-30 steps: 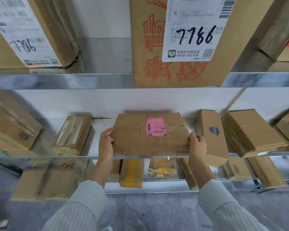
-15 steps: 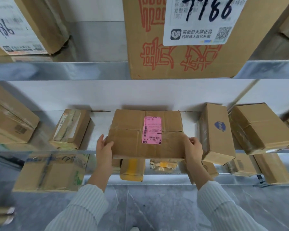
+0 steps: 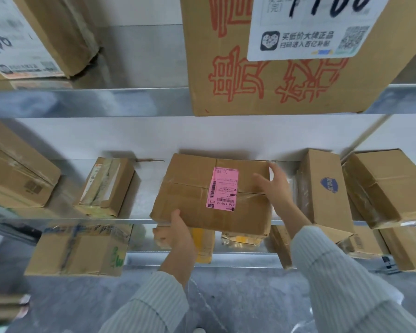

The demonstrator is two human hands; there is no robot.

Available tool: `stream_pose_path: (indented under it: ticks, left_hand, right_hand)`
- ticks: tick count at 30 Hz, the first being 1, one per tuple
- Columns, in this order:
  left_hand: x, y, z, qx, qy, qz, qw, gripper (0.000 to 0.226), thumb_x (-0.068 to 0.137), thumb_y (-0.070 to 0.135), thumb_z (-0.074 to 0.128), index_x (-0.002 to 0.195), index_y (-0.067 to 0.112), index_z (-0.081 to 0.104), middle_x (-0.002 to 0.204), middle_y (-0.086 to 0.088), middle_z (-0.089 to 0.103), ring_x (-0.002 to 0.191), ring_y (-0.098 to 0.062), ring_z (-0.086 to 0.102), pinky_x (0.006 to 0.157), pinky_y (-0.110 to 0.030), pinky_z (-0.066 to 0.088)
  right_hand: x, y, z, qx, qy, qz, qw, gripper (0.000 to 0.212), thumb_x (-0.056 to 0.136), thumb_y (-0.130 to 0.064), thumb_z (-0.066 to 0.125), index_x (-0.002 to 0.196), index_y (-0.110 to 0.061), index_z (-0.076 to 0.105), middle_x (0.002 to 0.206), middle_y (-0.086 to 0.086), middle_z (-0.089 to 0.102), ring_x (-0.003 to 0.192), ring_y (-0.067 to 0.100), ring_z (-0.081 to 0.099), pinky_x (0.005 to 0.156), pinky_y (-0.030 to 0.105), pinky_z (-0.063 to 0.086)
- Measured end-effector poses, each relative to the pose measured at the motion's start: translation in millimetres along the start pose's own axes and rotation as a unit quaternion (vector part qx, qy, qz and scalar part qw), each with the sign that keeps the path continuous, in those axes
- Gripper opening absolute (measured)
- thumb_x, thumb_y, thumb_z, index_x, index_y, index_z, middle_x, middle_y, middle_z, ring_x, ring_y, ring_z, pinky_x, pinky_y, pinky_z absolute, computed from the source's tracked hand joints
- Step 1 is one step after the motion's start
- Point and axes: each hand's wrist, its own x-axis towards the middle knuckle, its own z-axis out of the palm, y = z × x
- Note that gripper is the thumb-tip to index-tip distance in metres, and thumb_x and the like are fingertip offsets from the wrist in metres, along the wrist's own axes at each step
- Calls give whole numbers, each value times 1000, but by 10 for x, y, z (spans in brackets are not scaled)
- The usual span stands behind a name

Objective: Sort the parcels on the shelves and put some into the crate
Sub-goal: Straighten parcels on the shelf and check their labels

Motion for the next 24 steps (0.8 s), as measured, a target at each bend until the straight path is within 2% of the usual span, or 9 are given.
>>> stream_pose_path:
  ticks: [2,4,6,10,13,16,19,21,24]
  left_hand:
    - [123,-75,40,10,16,14,1000,109,39,64,56,138,30,26,137,-6,38,115,-26,51,90,-45,53]
    - [242,-130,62,-1,35,14,999,102,44,60,59,136,33,23,138,-7,38,115,-27,51,89,-45,53]
    - [-24,17,14,-17,26,-5,1000,84,58,53,62,129,30,26,133,-9,42,112,-27,53,89,-46,53]
    - [-245,33,-19,-41,-18,-45,998,32,90,27,56,115,20,37,97,-4,54,85,-18,54,85,-38,47]
    - [-314,1,-4,-5,-19,3,1000,42,85,21,58,118,23,32,103,-4,55,95,-24,54,96,-46,47]
    - [-325,-104,31,-6,-20,32,999,48,78,16,61,116,23,32,113,-4,52,102,-26,54,93,-48,50]
    - [-371,-151,19,9,-20,83,996,51,78,6,58,119,20,32,110,-1,55,97,-23,56,93,-45,49]
    - [-402,-140,6,28,-17,119,992,58,82,1,55,131,19,28,111,1,51,92,-22,54,91,-39,47]
    - [-379,-102,-43,42,-21,154,987,66,87,1,52,143,20,23,122,-1,44,97,-24,52,86,-35,45]
  right_hand:
    - [154,-97,43,-54,-29,-23,998,62,91,-27,62,147,-19,37,158,1,27,144,19,26,117,39,25]
    - [284,-161,96,-75,-44,-18,996,56,93,-24,59,145,-18,41,158,1,26,144,20,26,116,37,26]
    - [379,-191,145,-76,-49,-4,996,48,92,-22,57,139,-20,49,154,2,35,139,21,36,113,39,32]
    - [450,-172,207,-112,-47,4,993,47,84,-17,57,131,-22,57,139,2,52,124,23,51,107,45,39]
    - [480,-92,211,-108,-49,22,993,52,78,-14,53,127,-29,58,135,-1,55,121,22,53,110,48,35]
    - [454,-99,171,-93,-38,43,994,47,77,-16,51,120,-32,63,126,-3,62,116,22,56,110,50,34]
    - [336,-131,73,-90,-22,50,994,27,83,-17,52,100,-33,66,109,-4,64,109,22,56,106,48,38]
    - [259,-91,-21,-109,-12,58,992,11,87,-26,54,90,-28,64,103,-1,66,103,22,58,103,48,41]
    - [138,15,-125,-176,-23,67,982,31,89,-49,54,78,-23,66,87,-2,68,90,20,62,100,46,45]
